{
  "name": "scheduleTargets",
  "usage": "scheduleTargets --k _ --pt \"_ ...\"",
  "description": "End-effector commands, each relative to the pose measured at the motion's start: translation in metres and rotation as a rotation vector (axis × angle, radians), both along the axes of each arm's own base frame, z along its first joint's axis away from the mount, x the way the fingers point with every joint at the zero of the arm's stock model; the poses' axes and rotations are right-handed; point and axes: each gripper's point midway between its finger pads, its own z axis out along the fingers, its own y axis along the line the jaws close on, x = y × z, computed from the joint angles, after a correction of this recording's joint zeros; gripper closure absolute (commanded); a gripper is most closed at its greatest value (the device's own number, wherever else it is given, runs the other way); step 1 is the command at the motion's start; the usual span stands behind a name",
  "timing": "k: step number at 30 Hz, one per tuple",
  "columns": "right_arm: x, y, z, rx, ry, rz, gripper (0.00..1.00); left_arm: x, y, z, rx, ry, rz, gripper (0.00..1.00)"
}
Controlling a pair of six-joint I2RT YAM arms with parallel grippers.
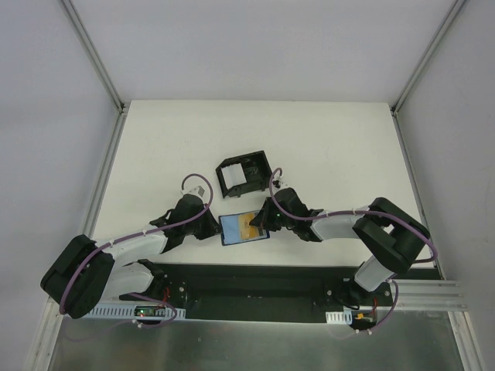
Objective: Put the credit cards into the card holder
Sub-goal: Insert the credit card into the card holder.
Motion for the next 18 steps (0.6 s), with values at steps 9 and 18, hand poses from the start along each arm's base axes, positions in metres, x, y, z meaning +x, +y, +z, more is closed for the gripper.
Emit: scheduleTargets --k 9,18 --pt "-0.029 -0.012 -0.04 -0.115 0.135 0.091 1.0 -0.009 0.011 -0.014 0.063 0.047 -0.004 1.0" --pt "-0.033 0.001 -0.037 -0.101 0.141 0.097 1.0 -0.009 0.012 -0.015 0.063 0.048 0.002 1.0"
